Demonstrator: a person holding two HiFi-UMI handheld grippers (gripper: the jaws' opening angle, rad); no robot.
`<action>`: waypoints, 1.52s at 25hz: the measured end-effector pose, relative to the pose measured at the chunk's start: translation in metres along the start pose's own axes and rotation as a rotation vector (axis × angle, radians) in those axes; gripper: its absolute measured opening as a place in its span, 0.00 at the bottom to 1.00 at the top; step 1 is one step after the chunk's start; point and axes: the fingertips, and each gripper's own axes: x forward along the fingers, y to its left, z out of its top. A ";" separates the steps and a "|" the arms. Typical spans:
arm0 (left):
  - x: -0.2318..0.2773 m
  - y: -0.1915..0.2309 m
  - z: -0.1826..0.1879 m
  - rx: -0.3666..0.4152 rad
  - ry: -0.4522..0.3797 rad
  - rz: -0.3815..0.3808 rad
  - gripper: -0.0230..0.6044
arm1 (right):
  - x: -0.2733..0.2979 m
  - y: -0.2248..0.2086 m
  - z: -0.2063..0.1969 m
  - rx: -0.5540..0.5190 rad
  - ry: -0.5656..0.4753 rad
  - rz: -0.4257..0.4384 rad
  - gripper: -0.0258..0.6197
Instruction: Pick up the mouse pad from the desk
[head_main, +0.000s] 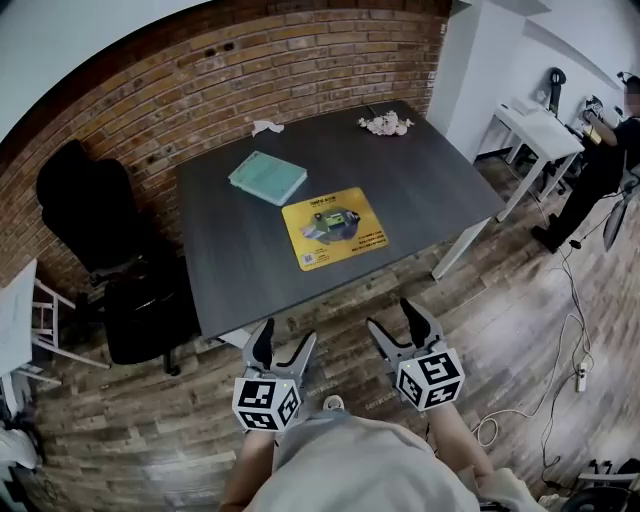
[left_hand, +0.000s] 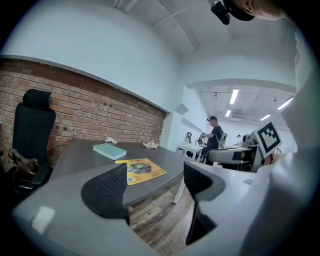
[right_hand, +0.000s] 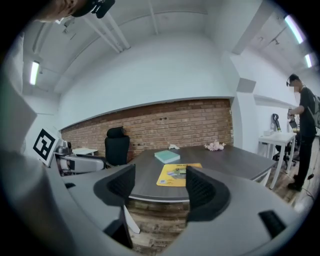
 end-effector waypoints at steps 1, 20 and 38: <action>0.007 0.007 0.001 -0.002 0.004 -0.001 0.58 | 0.009 -0.003 0.002 0.000 0.003 -0.004 0.54; 0.175 0.097 0.013 0.010 0.079 0.031 0.58 | 0.167 -0.122 0.016 -0.018 0.081 -0.022 0.53; 0.350 0.197 -0.019 0.004 0.332 0.101 0.58 | 0.362 -0.231 -0.009 -0.126 0.322 0.155 0.51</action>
